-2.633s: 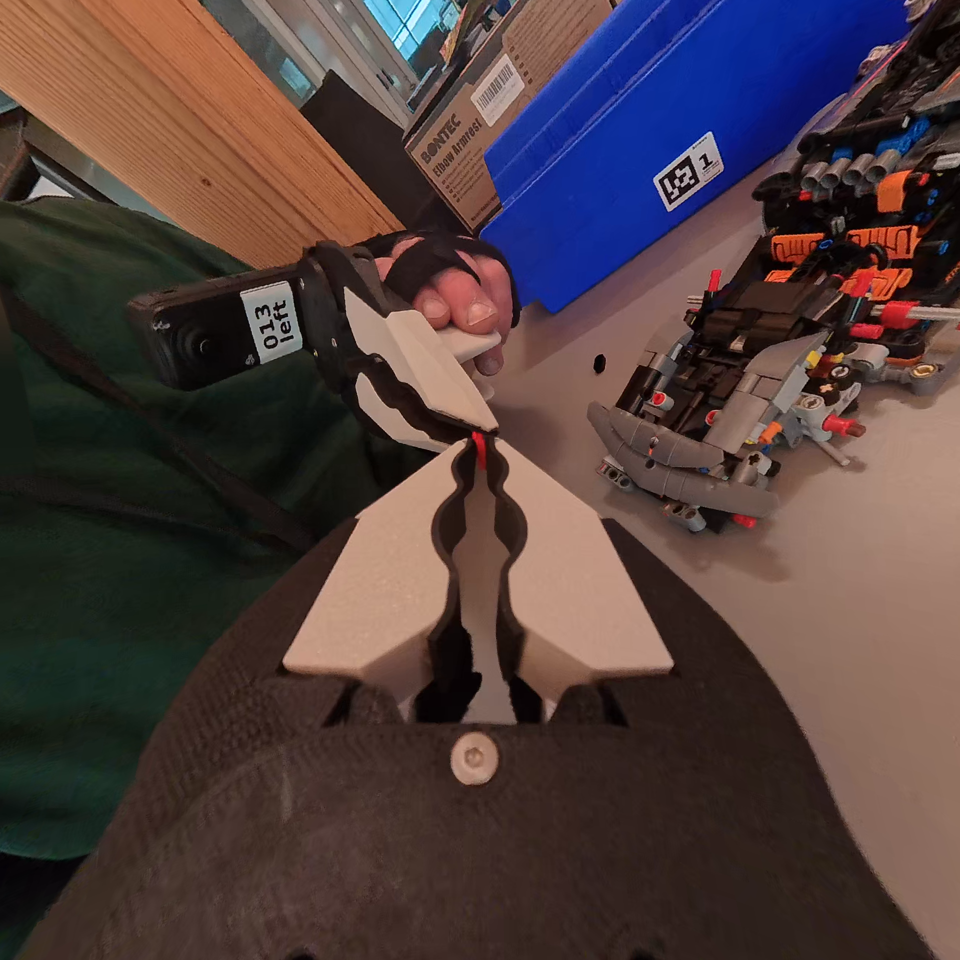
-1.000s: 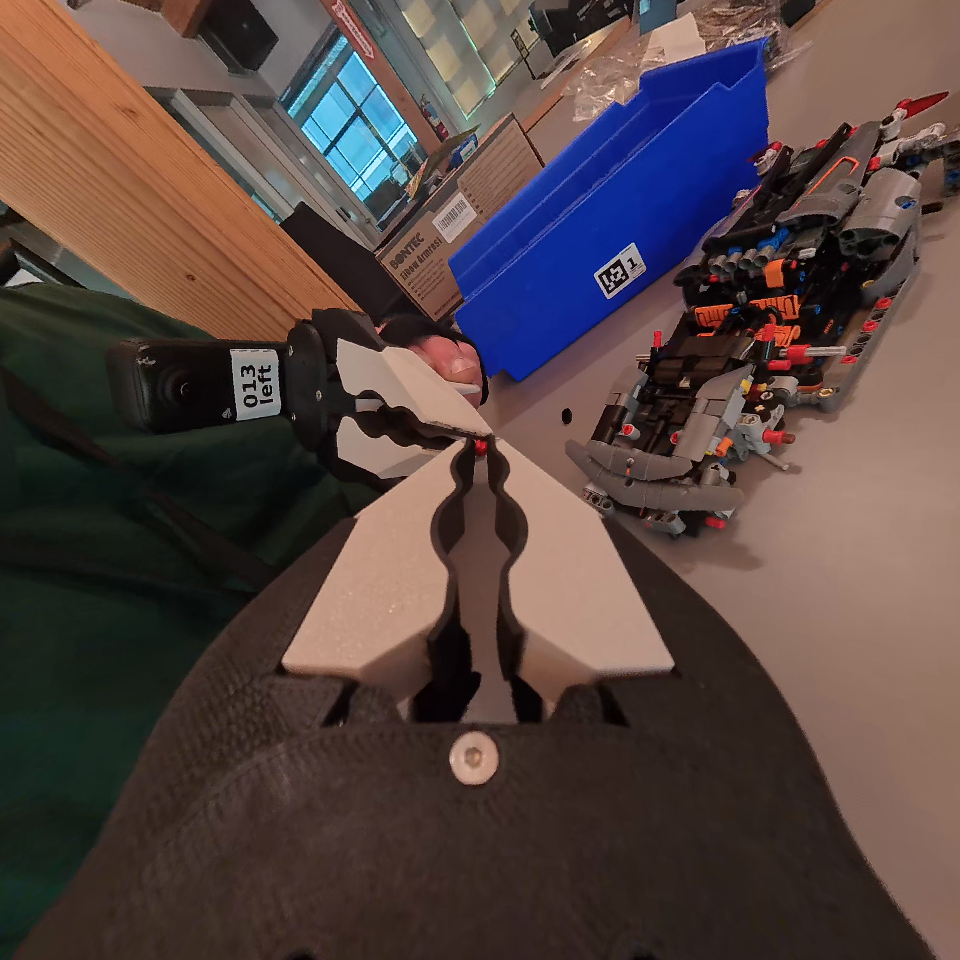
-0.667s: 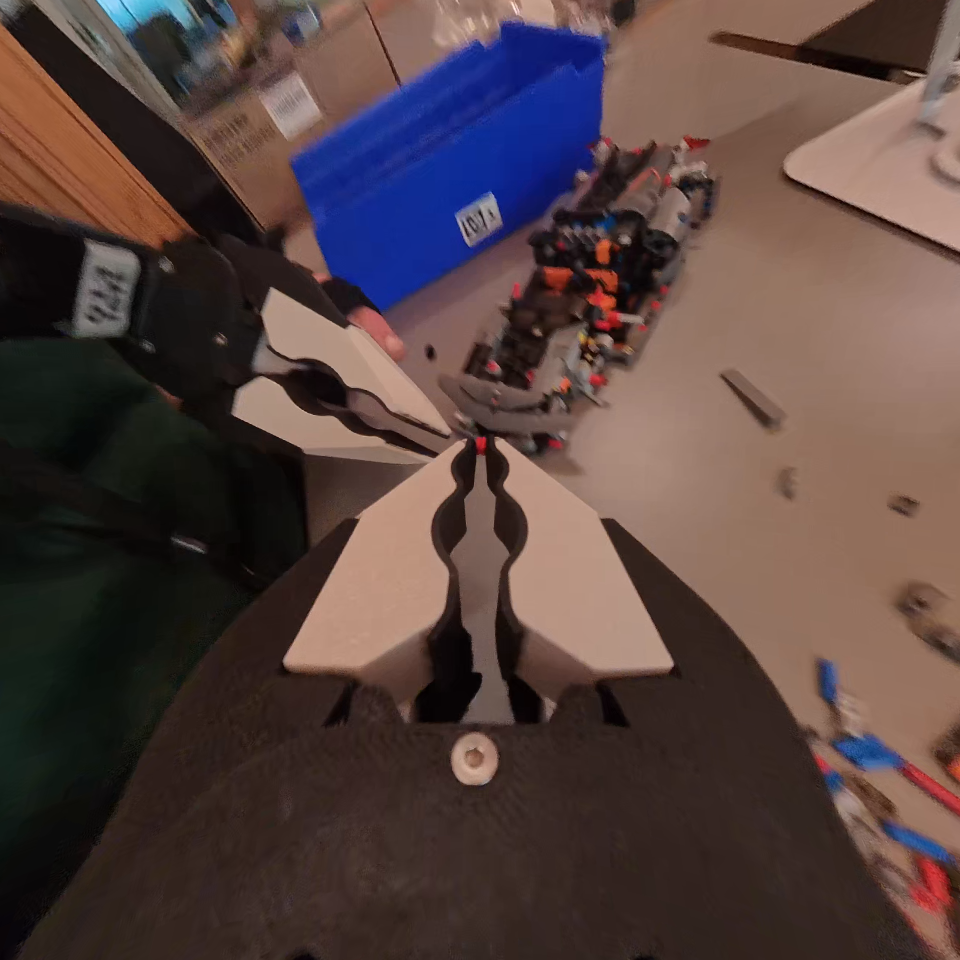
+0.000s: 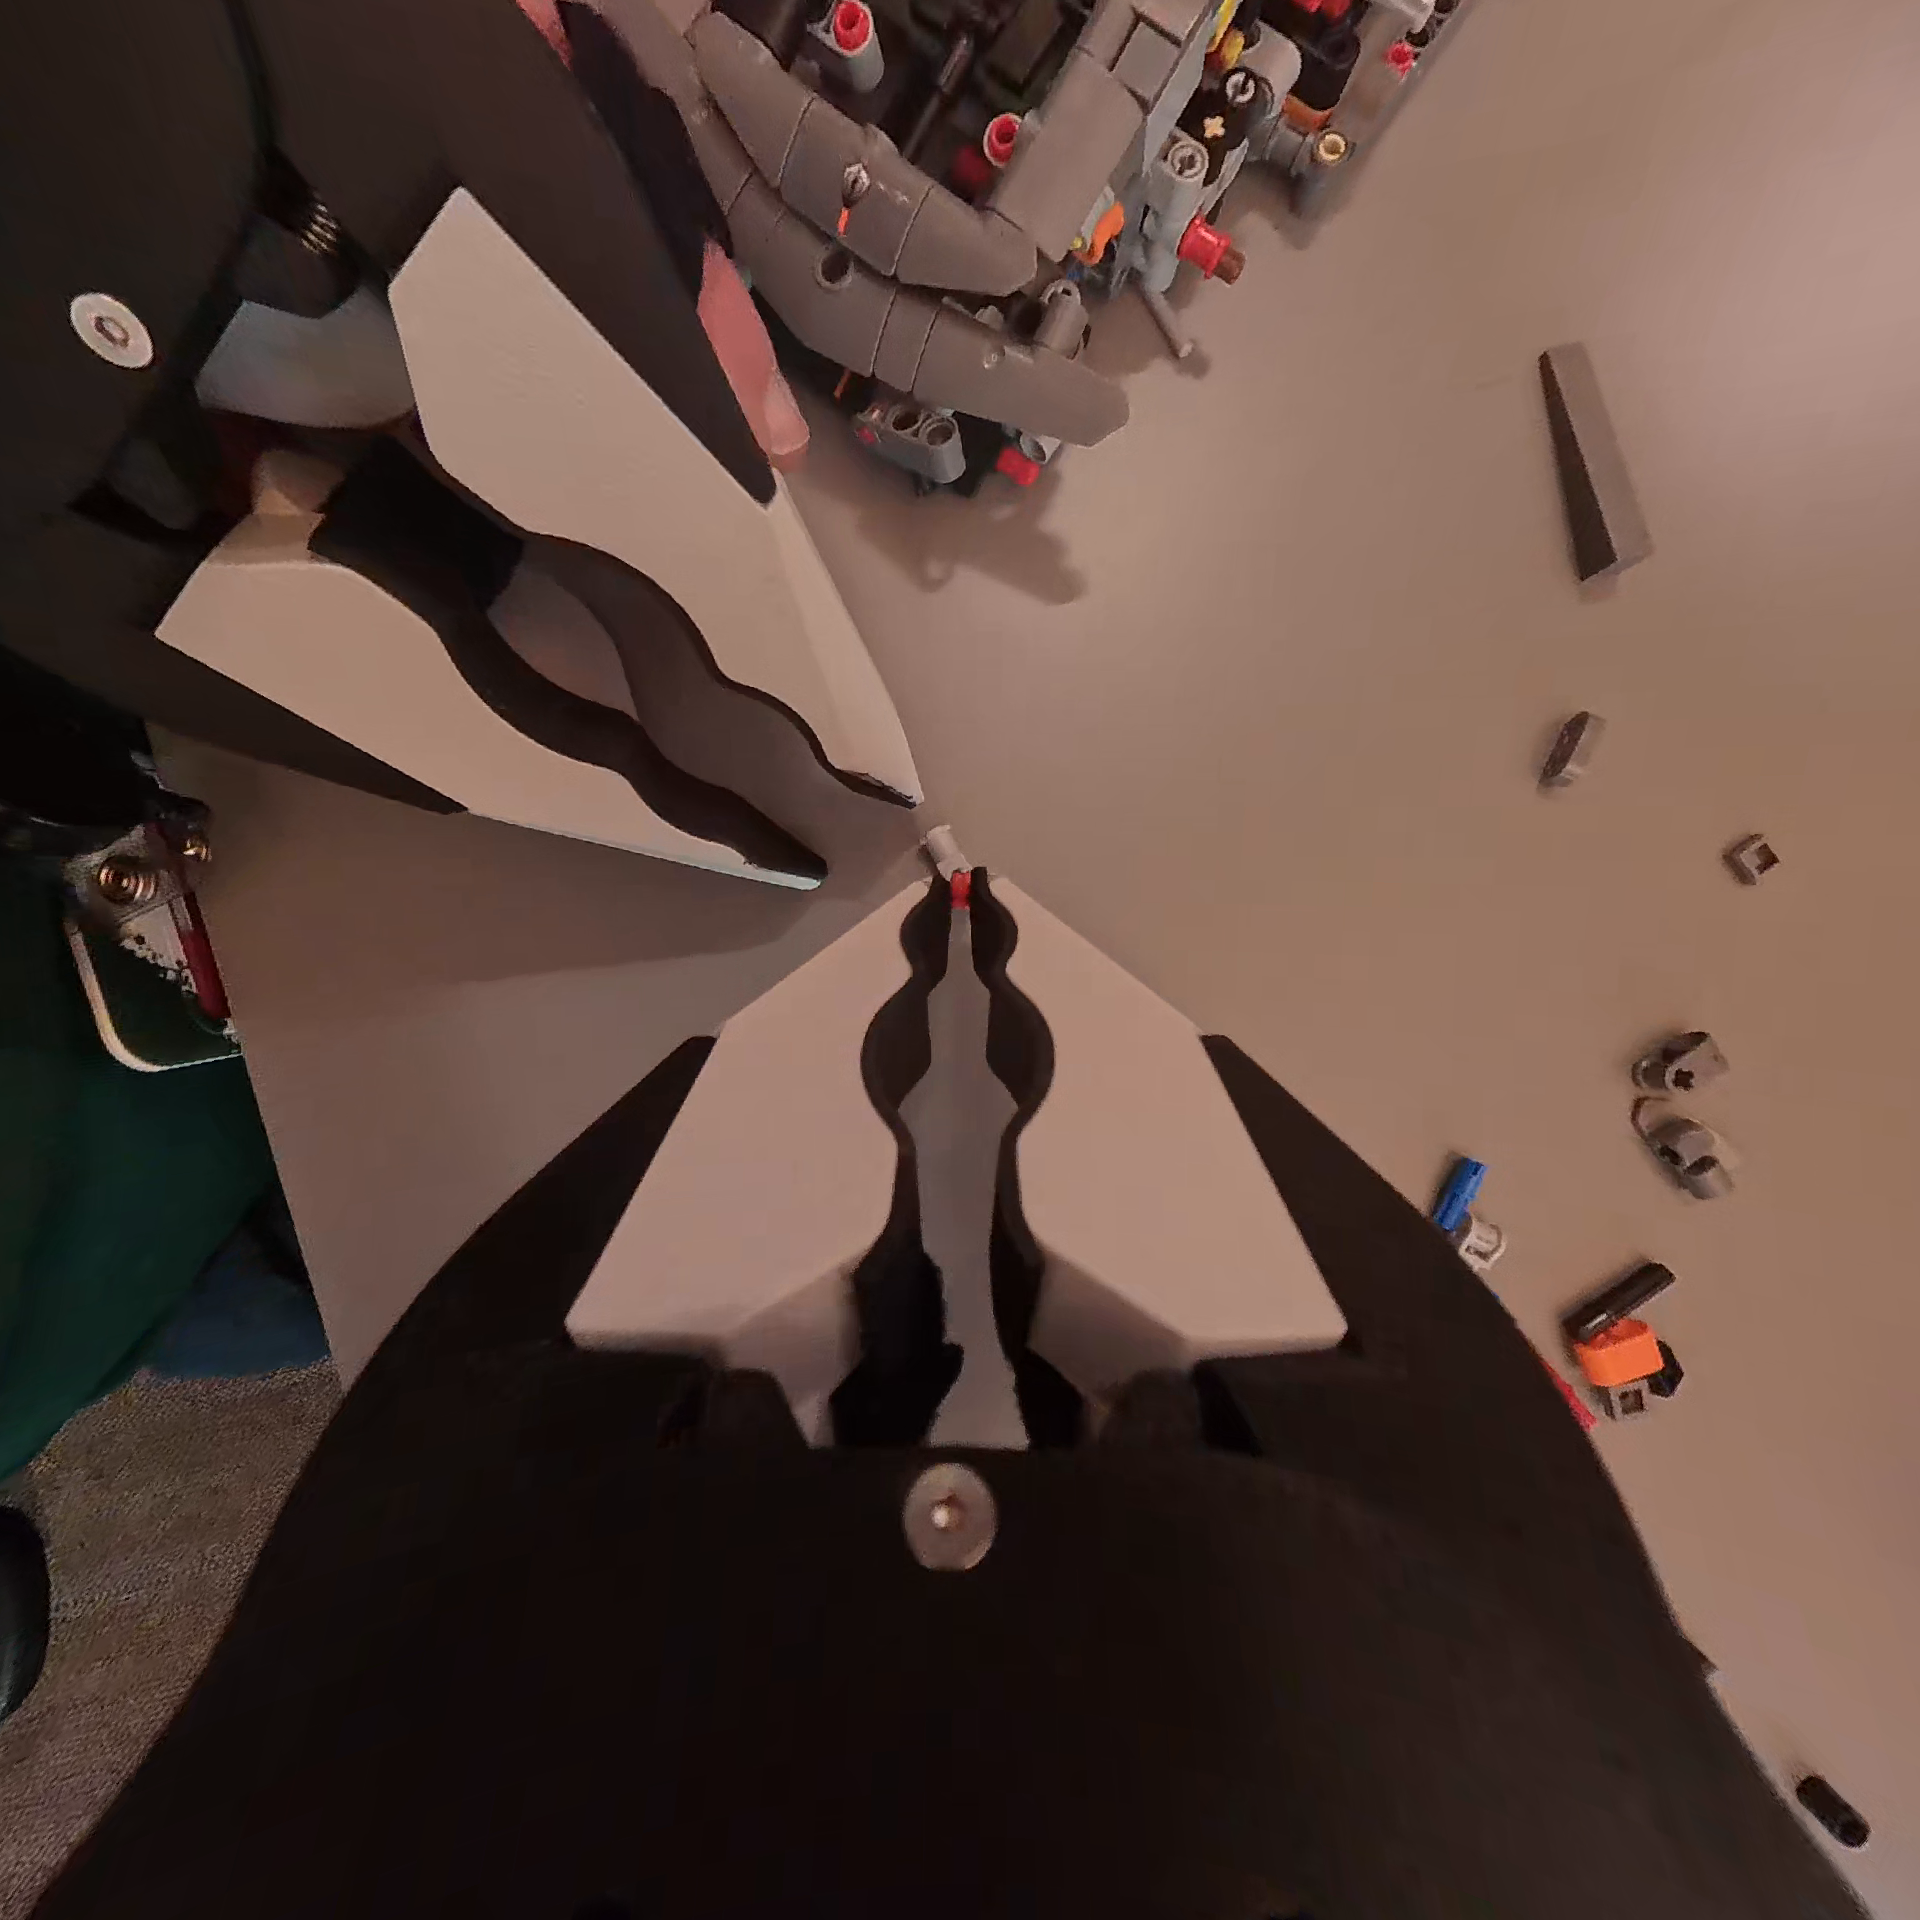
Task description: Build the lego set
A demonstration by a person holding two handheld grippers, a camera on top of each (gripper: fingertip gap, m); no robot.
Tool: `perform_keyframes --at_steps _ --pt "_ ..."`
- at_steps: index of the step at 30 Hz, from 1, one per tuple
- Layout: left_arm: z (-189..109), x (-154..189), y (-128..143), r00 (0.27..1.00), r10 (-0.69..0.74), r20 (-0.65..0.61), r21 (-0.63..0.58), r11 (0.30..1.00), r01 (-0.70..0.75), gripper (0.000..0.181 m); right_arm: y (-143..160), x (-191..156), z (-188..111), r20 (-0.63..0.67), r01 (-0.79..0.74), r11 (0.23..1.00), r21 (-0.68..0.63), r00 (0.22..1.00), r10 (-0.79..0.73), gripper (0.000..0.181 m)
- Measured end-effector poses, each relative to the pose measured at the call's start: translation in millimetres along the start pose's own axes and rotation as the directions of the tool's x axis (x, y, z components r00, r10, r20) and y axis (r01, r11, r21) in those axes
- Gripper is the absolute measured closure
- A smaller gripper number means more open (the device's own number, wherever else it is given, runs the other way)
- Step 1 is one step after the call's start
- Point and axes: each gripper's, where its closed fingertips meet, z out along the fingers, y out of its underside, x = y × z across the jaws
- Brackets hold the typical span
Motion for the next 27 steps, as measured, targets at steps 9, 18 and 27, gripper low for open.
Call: perform_keyframes --at_steps 9,18,27 --pt "2.2 0.9 -1.5 1.0 -0.007 -0.026 0.019 1.0 0.007 0.163 1.2 0.2 2.7 0.004 0.04 0.997 -0.07 0.999 -0.04 0.179" --pt "2.8 1.4 -2.0 0.999 -0.009 -0.037 0.03 1.0 0.01 0.165 1.6 -0.8 4.6 -0.012 0.099 0.98 -0.174 0.995 -0.102 0.179" --pt "2.9 4.6 -1.8 0.998 -0.013 -0.055 0.036 0.999 0.015 0.171 1.4 -2.4 8.3 0.005 0.163 0.945 -0.285 0.986 -0.169 0.179"
